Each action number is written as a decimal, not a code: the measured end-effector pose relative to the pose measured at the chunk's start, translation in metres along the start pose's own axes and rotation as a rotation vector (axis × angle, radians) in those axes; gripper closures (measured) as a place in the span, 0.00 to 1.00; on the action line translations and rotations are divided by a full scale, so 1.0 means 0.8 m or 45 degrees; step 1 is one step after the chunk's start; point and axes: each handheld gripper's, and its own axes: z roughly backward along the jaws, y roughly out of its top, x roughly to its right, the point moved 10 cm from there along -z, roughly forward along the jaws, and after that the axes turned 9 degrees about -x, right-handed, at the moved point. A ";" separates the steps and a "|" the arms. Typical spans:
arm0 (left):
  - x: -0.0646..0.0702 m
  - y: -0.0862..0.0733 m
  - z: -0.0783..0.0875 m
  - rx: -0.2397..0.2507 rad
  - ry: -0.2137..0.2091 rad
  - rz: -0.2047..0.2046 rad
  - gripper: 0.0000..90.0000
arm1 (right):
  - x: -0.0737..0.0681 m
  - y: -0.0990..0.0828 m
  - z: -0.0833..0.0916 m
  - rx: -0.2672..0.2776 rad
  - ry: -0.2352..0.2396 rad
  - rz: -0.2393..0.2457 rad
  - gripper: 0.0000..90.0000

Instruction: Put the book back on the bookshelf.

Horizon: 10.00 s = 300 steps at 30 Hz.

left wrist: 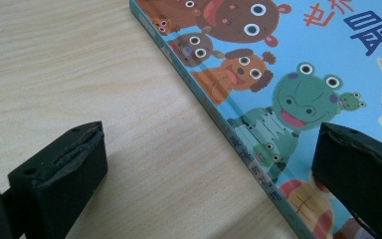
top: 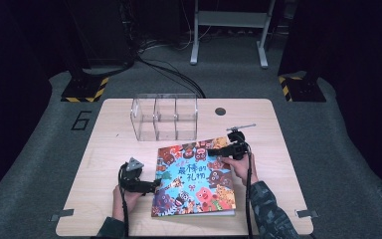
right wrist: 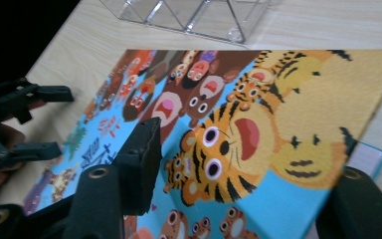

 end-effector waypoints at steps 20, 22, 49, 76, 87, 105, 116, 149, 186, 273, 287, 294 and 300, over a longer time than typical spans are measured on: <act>-0.001 0.001 0.000 -0.005 -0.039 -0.026 0.01 | -0.020 0.010 0.004 0.059 0.004 0.114 0.54; -0.002 0.001 0.000 -0.013 -0.034 -0.040 0.01 | -0.019 0.012 0.005 0.084 -0.013 0.143 0.55; 0.002 0.005 0.000 -0.034 -0.112 -0.020 0.00 | -0.031 0.013 0.011 0.126 -0.076 0.231 0.59; 0.023 0.027 0.006 0.003 -0.274 0.014 0.00 | -0.049 0.009 0.032 0.295 -0.104 0.374 0.59; 0.036 0.033 0.004 -0.017 -0.293 -0.032 0.00 | -0.057 0.004 0.043 0.379 -0.111 0.431 0.59; 0.050 0.043 0.011 0.015 -0.336 -0.060 0.01 | -0.068 0.001 0.053 0.437 -0.094 0.499 0.59; 0.053 0.051 0.020 0.112 -0.355 -0.087 0.10 | -0.058 -0.002 0.059 0.390 -0.034 0.366 0.60; 0.047 0.064 0.049 0.202 -0.261 -0.173 0.39 | -0.046 -0.004 0.062 0.194 -0.019 0.197 0.51; 0.046 0.083 0.079 0.276 -0.174 -0.258 0.49 | -0.064 0.018 0.082 0.219 -0.064 0.271 0.49; 0.042 0.110 0.125 0.447 0.014 -0.419 0.65 | -0.094 0.040 0.106 0.268 -0.151 0.410 0.45; 0.043 0.114 0.128 0.471 0.096 -0.471 0.66 | -0.095 0.043 0.107 0.269 -0.177 0.437 0.44; 0.044 0.112 0.133 0.495 0.080 -0.499 0.69 | -0.096 0.040 0.108 0.265 -0.179 0.463 0.43; 0.050 0.111 0.140 0.512 -0.063 -0.459 0.72 | -0.098 0.027 0.113 0.276 -0.159 0.507 0.47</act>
